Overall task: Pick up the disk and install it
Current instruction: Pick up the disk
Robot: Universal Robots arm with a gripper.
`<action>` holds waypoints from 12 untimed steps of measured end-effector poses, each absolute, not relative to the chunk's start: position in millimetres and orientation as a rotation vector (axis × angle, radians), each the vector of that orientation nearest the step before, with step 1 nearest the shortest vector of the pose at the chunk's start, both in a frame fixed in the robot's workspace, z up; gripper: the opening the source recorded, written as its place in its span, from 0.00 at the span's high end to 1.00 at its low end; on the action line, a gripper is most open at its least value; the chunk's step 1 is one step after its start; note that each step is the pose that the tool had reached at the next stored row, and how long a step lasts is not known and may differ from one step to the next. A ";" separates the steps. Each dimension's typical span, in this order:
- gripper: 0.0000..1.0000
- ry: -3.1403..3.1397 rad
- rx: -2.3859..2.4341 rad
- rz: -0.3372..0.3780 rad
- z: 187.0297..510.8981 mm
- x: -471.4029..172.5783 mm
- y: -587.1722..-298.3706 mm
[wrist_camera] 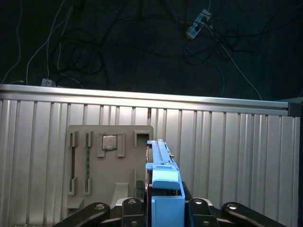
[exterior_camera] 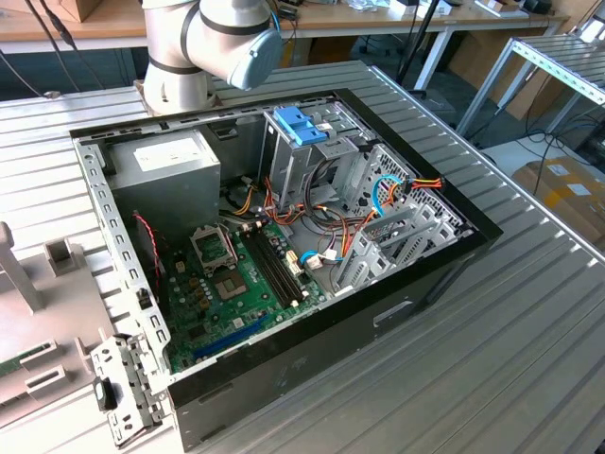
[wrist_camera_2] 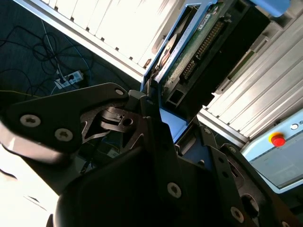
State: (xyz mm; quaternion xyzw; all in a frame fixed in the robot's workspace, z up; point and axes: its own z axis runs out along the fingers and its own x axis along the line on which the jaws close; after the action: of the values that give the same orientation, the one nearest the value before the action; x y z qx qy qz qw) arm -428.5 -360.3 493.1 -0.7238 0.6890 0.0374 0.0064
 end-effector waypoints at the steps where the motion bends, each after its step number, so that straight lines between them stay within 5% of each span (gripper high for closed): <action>1: 0.63 2.156 -2.265 0.117 493.1 -428.0 -360.3; 12: 0.63 2.156 -2.265 0.117 493.1 -417.7 -360.4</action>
State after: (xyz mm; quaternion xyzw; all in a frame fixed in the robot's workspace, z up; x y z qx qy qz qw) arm -417.7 -360.4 493.1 -0.7238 0.6890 0.0375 0.0064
